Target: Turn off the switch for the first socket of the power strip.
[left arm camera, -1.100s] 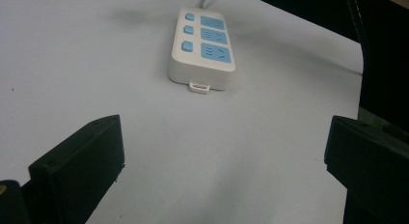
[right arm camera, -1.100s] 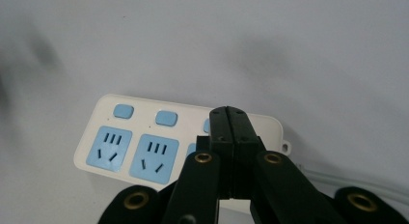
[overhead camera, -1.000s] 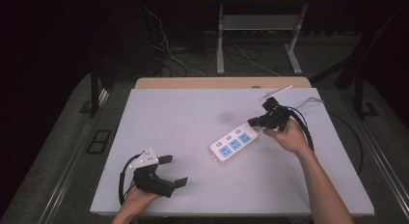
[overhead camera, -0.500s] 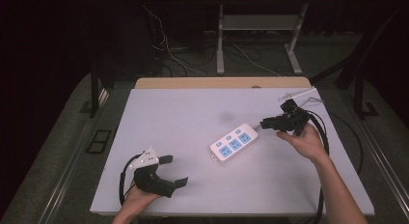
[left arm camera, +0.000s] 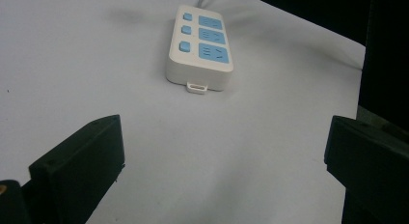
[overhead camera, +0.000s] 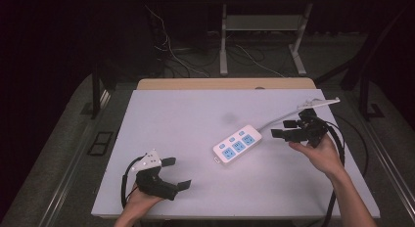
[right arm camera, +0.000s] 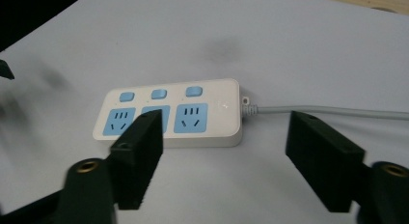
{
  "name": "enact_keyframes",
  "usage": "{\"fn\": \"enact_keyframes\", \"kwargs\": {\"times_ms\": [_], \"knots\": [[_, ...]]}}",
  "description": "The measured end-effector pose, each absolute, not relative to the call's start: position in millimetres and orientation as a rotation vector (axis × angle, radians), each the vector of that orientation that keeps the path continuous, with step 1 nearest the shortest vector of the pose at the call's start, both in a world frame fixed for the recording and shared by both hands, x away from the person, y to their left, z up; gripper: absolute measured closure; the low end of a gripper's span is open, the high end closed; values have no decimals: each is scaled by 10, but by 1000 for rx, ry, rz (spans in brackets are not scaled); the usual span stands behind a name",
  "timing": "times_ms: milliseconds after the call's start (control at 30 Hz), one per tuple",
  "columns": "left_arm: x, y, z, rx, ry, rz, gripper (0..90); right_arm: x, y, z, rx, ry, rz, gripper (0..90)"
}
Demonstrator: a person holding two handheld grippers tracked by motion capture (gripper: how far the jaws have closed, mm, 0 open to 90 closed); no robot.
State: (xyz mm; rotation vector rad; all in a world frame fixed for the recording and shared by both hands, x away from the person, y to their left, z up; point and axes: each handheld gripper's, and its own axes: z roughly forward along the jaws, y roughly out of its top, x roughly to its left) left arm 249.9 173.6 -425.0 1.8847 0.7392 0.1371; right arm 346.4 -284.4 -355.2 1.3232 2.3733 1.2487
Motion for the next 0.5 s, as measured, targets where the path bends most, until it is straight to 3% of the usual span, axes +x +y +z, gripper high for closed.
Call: {"fn": "enact_keyframes", "kwargs": {"times_ms": [233,500], "knots": [[2498,1735,-4249,1883,740,138,0,3297,-2925,-3612,1339,2359,1297,6],[2497,1732,-4249,1884,741,138,0,3117,-3024,-3732,1350,2349,1356,3]]}}
